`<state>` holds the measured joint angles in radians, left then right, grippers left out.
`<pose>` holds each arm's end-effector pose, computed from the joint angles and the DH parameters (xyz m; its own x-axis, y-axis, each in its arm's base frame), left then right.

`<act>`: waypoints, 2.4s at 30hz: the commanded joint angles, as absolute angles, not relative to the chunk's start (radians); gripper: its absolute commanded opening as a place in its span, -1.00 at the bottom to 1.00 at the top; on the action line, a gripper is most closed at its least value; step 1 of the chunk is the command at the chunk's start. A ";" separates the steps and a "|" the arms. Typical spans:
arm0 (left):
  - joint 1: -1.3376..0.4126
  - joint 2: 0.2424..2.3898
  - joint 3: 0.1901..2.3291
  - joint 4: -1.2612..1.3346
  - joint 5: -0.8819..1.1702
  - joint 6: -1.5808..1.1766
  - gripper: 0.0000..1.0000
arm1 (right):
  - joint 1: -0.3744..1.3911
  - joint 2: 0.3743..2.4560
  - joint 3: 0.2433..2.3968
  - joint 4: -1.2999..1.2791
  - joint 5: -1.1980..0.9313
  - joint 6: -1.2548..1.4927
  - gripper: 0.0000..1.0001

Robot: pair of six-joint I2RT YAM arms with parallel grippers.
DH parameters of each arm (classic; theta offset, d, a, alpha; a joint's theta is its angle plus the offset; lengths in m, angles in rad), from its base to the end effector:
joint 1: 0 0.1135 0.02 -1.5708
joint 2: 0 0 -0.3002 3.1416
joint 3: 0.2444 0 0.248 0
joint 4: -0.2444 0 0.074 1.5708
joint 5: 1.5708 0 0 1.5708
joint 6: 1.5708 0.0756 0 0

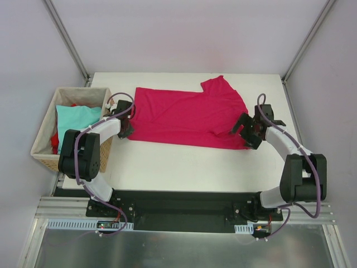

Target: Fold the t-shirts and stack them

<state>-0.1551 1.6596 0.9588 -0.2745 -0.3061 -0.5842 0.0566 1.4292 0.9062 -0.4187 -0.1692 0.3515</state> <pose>0.3505 -0.0317 0.1823 -0.6714 -0.4273 -0.6055 -0.4675 0.8782 -0.1013 0.3023 0.0299 0.2224 -0.8112 0.2940 -0.5056 0.1327 0.9345 0.3304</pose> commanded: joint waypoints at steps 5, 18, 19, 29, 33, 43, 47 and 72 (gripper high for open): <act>-0.138 1.609 0.968 -0.296 -0.342 -0.571 -1.00 | 0.041 1.500 0.931 -0.390 -0.063 0.302 0.99; -0.138 1.620 0.965 -0.304 -0.348 -0.580 -1.00 | -0.054 1.574 0.920 -0.350 -0.058 0.175 0.99; -0.138 1.623 0.963 -0.305 -0.348 -0.583 -1.00 | -0.055 1.578 0.920 -0.344 -0.064 0.164 0.99; -0.156 1.537 0.911 -0.316 -0.252 -0.575 -0.55 | -0.058 1.490 1.152 -0.607 -0.170 0.072 0.99; -0.215 1.412 0.902 -0.353 -0.245 -0.578 0.30 | -0.051 1.428 1.255 -0.699 -0.202 0.095 0.99; -0.281 1.261 1.040 -0.413 -0.172 -0.574 0.62 | 0.162 1.386 1.065 -0.382 -0.125 0.457 0.99; -0.301 1.307 1.043 -0.397 -0.147 -0.607 0.64 | 0.218 1.550 1.126 -0.364 -0.049 0.491 0.99; -0.298 1.368 1.034 -0.373 -0.140 -0.634 0.64 | 0.238 1.822 1.238 -0.397 0.095 0.511 0.47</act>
